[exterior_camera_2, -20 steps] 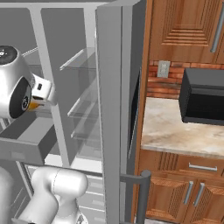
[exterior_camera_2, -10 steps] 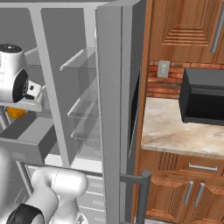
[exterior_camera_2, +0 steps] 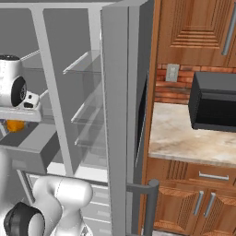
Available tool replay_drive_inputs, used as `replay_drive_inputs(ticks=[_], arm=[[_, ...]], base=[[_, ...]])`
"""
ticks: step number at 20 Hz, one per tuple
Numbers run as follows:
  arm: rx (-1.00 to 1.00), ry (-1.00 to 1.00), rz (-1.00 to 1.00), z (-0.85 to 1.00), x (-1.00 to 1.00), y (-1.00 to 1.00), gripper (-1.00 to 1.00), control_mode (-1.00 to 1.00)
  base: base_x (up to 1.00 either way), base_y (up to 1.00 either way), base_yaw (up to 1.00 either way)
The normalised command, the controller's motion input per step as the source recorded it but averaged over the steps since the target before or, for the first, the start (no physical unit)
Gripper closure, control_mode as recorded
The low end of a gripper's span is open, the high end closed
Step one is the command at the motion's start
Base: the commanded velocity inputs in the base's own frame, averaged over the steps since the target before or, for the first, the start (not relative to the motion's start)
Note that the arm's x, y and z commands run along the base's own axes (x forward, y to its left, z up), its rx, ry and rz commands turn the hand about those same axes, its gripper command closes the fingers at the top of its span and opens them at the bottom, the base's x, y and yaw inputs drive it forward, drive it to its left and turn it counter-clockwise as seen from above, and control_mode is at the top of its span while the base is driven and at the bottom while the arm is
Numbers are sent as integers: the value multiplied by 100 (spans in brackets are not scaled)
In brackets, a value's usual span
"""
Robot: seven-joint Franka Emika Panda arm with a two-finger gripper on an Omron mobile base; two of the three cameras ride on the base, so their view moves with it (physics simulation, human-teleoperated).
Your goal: Take the eggplant and orange from the fridge shelf and place them in the freezer drawer to begin freezing them.
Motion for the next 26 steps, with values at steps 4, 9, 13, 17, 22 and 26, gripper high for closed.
replay_drive_inputs(ticks=[4,9,13,17,22,26], arm=[[-17,0,0,-63,51,9,100,-100],[-1,0,0,-37,45,5,100,-100],[0,0,0,-36,47,21,100,-100],[-1,3,0,-38,40,36,100,-100],[-2,0,0,-31,51,30,100,-100],[0,1,0,-46,46,36,100,-100]], base=[[0,0,0],[0,0,0],[0,0,0],[0,0,0],[0,0,0],[0,0,0]])
